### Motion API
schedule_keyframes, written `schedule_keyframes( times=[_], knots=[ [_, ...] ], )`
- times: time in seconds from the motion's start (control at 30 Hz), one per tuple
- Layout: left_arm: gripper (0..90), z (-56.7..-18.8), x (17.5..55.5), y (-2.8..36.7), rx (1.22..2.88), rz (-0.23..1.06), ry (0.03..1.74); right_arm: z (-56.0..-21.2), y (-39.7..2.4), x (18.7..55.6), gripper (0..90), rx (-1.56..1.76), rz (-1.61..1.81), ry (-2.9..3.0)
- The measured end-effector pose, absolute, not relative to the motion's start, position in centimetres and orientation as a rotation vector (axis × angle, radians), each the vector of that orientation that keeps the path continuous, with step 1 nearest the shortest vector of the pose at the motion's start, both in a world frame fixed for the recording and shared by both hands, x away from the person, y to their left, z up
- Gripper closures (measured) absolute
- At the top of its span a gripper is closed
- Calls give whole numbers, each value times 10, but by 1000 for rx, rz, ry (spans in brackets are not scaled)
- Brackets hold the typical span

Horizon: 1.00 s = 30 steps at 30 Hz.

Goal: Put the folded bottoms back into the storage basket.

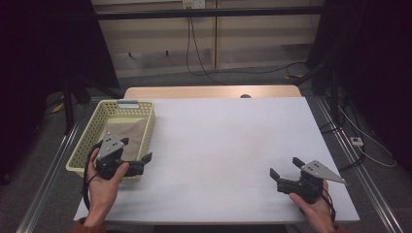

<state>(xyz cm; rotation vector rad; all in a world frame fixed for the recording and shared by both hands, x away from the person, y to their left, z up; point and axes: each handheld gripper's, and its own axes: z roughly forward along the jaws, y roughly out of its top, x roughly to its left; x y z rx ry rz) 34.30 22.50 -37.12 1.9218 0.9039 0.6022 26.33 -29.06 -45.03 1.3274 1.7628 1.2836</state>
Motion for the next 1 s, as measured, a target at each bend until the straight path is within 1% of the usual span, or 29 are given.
schedule_keyframes(
  times=[0.07,0.17,0.23,0.43,0.67,0.83,0.93,1.0],
  knots=[
    [63,-372,345,220,1934,589,896,-450,-290,263,56,1330,1286,1761],
    [57,-374,344,214,1918,616,892,-450,-290,263,55,1332,1286,1761],
    [55,-376,345,210,1929,588,878,-450,-290,264,55,1333,1287,1763],
    [55,-378,348,199,1942,568,876,-450,-290,264,55,1331,1289,1764],
    [56,-379,353,184,1942,511,835,-451,-290,264,55,1332,1290,1767],
    [56,-381,354,170,1971,518,822,-451,-290,264,55,1330,1290,1769],
    [67,-384,354,161,1962,470,838,-451,-290,264,55,1327,1289,1771],
    [67,-387,354,155,1974,480,820,-451,-290,264,55,1327,1289,1773]
  ],
)
